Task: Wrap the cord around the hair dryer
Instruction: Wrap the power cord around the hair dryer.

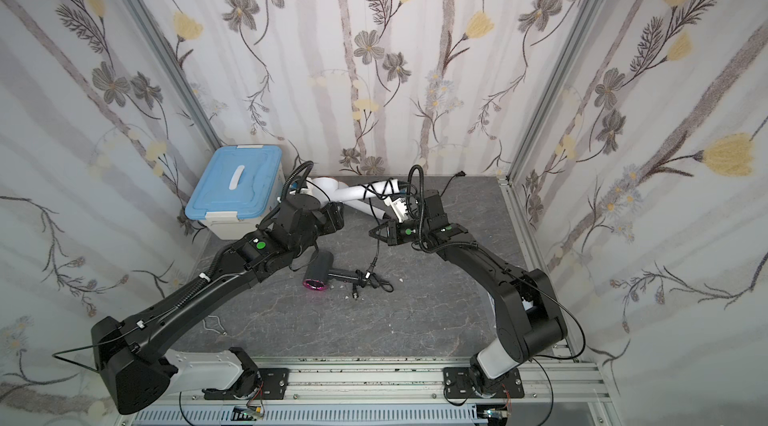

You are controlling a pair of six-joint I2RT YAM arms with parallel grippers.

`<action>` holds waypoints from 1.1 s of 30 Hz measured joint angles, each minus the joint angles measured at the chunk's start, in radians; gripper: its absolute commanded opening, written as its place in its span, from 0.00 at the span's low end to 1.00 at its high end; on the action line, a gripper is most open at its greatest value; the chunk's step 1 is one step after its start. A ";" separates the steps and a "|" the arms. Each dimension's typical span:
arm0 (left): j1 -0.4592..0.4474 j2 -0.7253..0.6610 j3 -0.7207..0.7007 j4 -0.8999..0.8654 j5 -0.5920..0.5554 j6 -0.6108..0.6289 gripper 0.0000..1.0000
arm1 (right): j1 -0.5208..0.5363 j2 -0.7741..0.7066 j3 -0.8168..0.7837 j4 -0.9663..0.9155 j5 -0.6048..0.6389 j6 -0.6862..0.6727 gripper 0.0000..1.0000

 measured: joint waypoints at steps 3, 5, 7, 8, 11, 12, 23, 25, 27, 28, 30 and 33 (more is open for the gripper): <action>-0.024 0.027 0.027 -0.051 -0.157 -0.041 0.00 | 0.036 -0.022 -0.002 0.034 0.023 0.030 0.00; -0.041 0.049 0.046 -0.087 -0.227 -0.056 0.00 | 0.057 -0.033 -0.005 0.038 0.053 0.044 0.00; -0.047 0.070 0.065 -0.133 -0.282 -0.071 0.00 | 0.070 -0.043 -0.007 0.036 0.095 0.047 0.00; -0.050 0.084 0.078 -0.158 -0.306 -0.079 0.00 | 0.080 -0.050 -0.004 0.025 0.126 0.046 0.00; -0.053 0.123 0.121 -0.215 -0.354 -0.087 0.00 | 0.120 -0.061 0.041 -0.051 0.241 0.013 0.00; -0.053 0.132 0.130 -0.229 -0.365 -0.090 0.00 | 0.132 -0.067 0.057 -0.075 0.278 -0.001 0.00; -0.053 0.204 0.156 -0.280 -0.367 -0.091 0.00 | 0.173 -0.075 0.334 -0.448 0.640 -0.234 0.00; -0.049 0.213 0.156 -0.275 -0.348 -0.090 0.00 | 0.168 -0.053 0.394 -0.510 0.669 -0.290 0.00; -0.040 0.222 0.156 -0.271 -0.318 -0.069 0.00 | 0.158 -0.024 0.451 -0.574 0.683 -0.348 0.00; -0.034 0.229 0.156 -0.269 -0.296 -0.059 0.00 | 0.152 -0.006 0.484 -0.612 0.691 -0.382 0.00; -0.023 0.244 0.156 -0.262 -0.248 -0.030 0.00 | 0.137 0.028 0.547 -0.676 0.698 -0.445 0.00; -0.016 0.273 0.159 -0.249 -0.175 0.024 0.00 | 0.117 0.081 0.666 -0.801 0.705 -0.543 0.00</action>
